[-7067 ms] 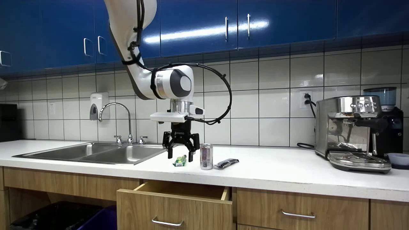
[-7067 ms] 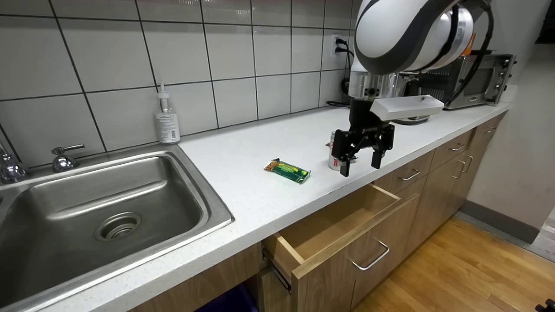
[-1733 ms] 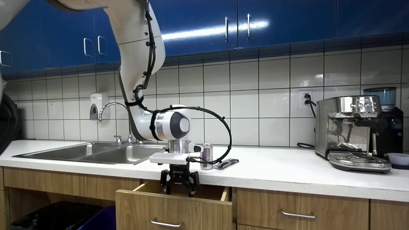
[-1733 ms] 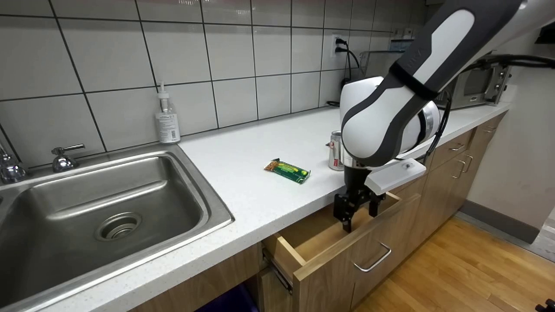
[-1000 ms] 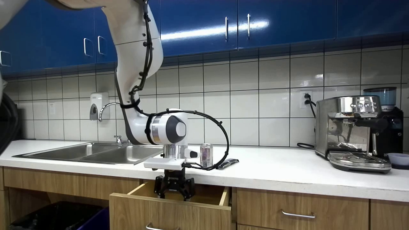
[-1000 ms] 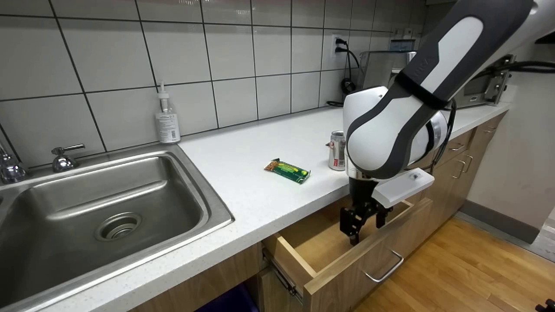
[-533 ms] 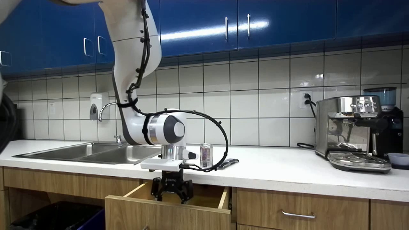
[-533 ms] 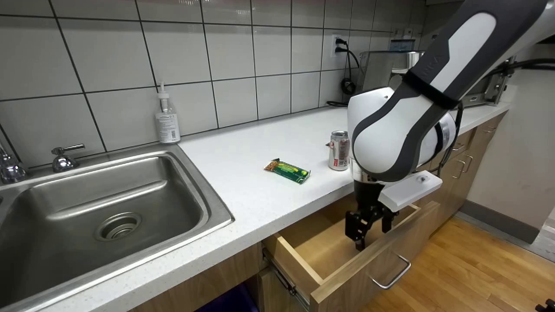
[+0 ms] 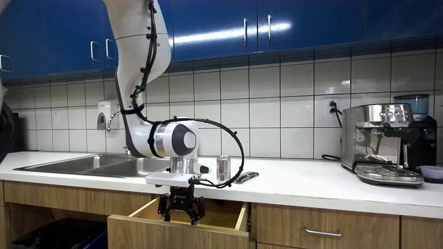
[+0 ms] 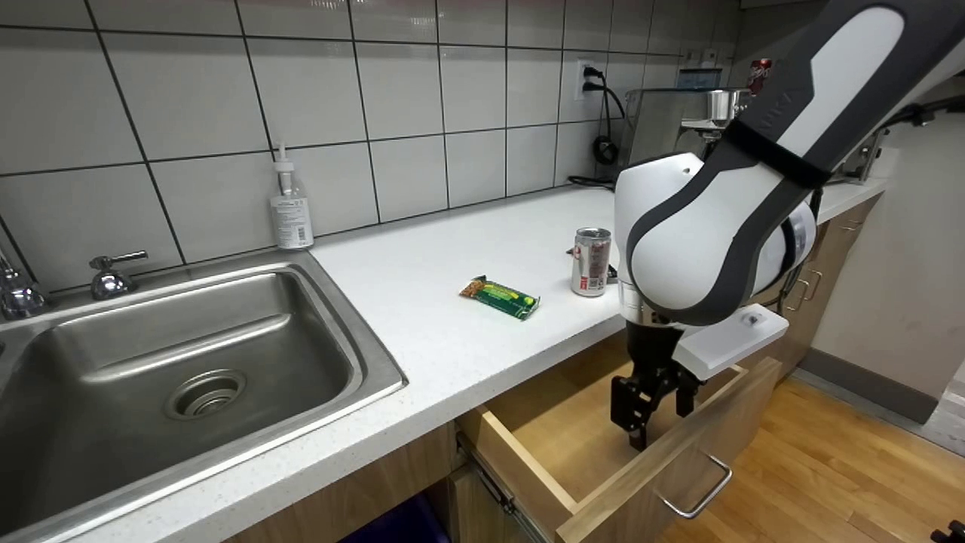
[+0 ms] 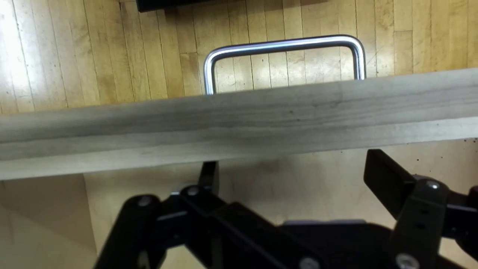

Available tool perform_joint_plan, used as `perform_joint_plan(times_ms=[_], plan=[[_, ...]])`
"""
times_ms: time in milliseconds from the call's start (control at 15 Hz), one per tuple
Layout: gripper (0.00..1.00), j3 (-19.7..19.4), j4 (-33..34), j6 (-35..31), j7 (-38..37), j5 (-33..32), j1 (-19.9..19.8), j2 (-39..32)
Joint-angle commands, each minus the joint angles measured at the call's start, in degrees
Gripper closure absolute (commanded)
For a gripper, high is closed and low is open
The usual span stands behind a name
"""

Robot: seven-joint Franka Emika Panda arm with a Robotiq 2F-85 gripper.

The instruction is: Open the drawer, then place the can inside, and then close the drawer

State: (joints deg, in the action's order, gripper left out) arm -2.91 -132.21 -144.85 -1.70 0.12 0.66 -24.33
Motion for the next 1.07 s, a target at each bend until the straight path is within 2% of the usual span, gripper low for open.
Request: perform_joint_plan(times_ms=[0, 1000], plan=[[0.0, 1.07, -4.88, -0.61, -1.85, 1.03, 0.1, 3.95], [0.0, 1.36, -10.38, -0.67, -2.05, 2.04, -0.21, 9.37]])
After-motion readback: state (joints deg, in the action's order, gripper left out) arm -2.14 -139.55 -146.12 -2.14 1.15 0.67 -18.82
